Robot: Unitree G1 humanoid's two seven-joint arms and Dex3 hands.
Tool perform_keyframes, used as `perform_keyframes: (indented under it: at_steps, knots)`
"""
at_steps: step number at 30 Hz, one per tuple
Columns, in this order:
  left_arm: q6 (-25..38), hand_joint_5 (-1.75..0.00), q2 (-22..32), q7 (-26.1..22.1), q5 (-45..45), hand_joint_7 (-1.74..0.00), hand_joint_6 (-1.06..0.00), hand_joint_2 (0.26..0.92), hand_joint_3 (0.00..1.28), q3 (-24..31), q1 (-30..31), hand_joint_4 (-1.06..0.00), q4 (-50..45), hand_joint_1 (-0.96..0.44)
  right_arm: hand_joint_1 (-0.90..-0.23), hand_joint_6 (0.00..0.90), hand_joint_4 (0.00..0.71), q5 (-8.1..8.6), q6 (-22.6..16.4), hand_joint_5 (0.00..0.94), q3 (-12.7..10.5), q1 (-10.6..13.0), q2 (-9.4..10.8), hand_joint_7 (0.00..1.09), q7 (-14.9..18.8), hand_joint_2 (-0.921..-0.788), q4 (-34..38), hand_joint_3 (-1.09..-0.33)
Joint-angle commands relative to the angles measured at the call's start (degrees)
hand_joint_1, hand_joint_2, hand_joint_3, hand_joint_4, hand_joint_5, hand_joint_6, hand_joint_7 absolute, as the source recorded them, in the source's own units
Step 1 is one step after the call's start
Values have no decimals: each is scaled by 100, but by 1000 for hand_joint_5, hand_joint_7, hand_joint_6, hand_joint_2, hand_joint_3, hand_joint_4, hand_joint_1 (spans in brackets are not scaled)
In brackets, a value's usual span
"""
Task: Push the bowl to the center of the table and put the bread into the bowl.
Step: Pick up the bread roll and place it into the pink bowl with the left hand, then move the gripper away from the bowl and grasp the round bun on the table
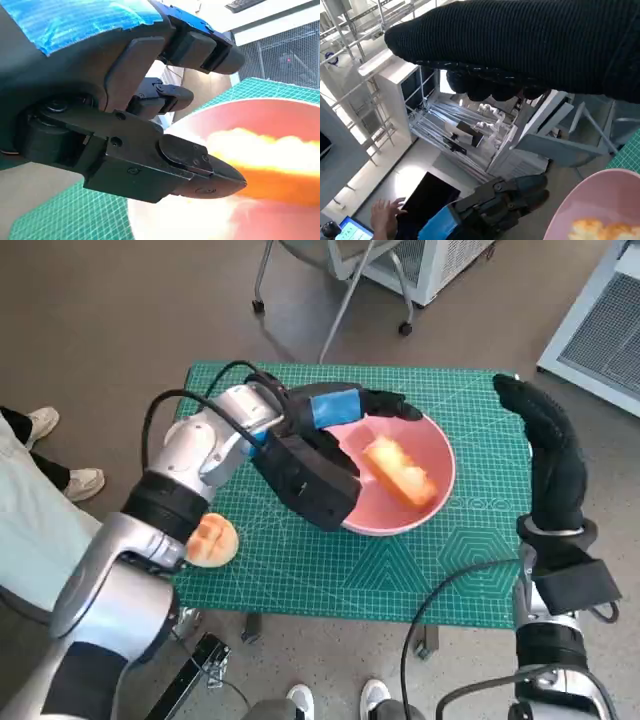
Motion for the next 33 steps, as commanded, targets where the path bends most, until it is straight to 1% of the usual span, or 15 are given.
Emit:
perform_keyframes:
  at_steps: [1,5,8,11,16,18,22,28,33]
  knots:
    - [187,-28,347,-375,-172,-132,-395,825,1,245,255,-327,-808,-54,-577,75,335,30,78,0,35,88,80,745,43,-921,30,-738]
    - [311,-19,685,-735,-314,-109,-428,824,0,506,552,-339,-1574,-47,-576,74,334,16,66,0,53,93,95,745,36,-921,15,-739]
    - [235,-15,1208,-1026,-605,-87,-462,820,0,883,952,-358,-2375,-39,-574,74,334,15,72,0,57,110,97,745,31,-921,-21,-739]
    - [215,-14,1602,-1272,-853,-73,-493,814,-1,1204,1288,-375,-2940,-36,-573,73,334,46,86,0,53,120,102,745,48,-921,-42,-740]
    - [196,-14,2138,-1557,-1166,-61,-516,804,0,1629,1775,-391,-3536,-33,-574,73,334,81,120,0,49,126,91,745,74,-921,-71,-739]
    - [202,-12,2460,-1692,-1374,-55,-516,801,0,1895,2091,-391,-3722,-24,-575,74,334,91,145,0,53,124,95,744,84,-921,-98,-739]
    - [274,-9,2911,-1889,-1617,-45,-508,798,0,2276,2602,-391,-4000,5,-580,74,334,123,173,0,72,116,114,744,119,-921,-130,-739]
    - [505,-8,3345,-2090,-1787,-33,-498,793,0,2725,3360,-397,-4515,19,-584,75,338,153,172,2,100,71,135,746,170,-921,-92,-739]
    - [802,-7,3525,-2224,-1820,-25,-490,791,0,3011,3911,-398,-4988,37,-582,74,342,158,176,4,116,36,161,749,209,-921,-64,-741]
